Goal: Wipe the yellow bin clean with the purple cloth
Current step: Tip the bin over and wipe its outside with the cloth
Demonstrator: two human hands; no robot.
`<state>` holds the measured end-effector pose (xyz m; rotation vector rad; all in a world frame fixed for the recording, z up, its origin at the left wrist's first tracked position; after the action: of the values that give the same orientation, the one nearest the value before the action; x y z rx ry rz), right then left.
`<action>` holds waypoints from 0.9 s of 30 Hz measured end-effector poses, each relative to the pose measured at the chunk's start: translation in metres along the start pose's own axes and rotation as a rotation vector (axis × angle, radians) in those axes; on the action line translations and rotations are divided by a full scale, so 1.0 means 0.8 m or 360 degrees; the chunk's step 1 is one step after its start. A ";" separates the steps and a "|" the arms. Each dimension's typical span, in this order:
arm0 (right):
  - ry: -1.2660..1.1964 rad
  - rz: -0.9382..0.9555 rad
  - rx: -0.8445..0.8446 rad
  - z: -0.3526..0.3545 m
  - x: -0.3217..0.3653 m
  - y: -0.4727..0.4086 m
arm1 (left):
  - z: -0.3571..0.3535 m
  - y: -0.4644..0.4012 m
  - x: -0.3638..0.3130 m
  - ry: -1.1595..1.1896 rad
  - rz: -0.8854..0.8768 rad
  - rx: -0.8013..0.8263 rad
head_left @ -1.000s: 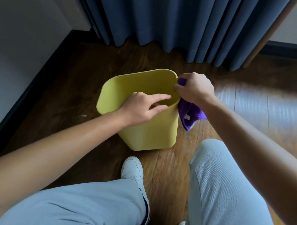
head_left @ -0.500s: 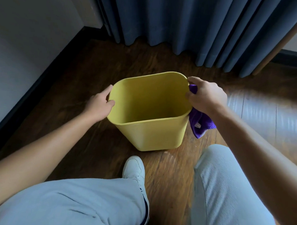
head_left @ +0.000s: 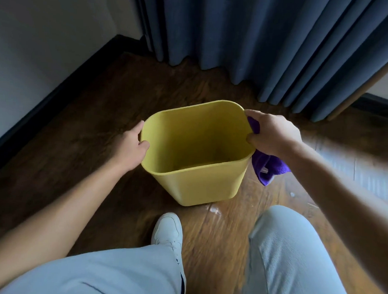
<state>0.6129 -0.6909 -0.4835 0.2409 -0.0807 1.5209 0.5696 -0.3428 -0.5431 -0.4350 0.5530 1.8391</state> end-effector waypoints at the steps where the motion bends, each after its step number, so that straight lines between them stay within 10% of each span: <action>1: 0.0026 0.0051 -0.0053 0.002 0.013 -0.004 | 0.005 0.000 0.008 0.0007 0.0006 -0.0017; 27: 0.0488 0.1048 -0.0404 -0.064 0.406 -0.193 | 0.149 -0.003 0.161 -0.0038 0.0626 -0.0729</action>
<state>0.7782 -0.3672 -0.4839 -0.2515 -0.1147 2.1613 0.5272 -0.1748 -0.5159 -0.6410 0.2007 2.3566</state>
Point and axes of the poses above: each hand's wrist, its own y-axis away from the middle knuckle, its own z-axis out of the back of the hand, x = y × z, the point moved 7 cm from there along -y, towards the middle knuckle, and after that the axes turned 6 degrees about -x, right-handed, at the moved point
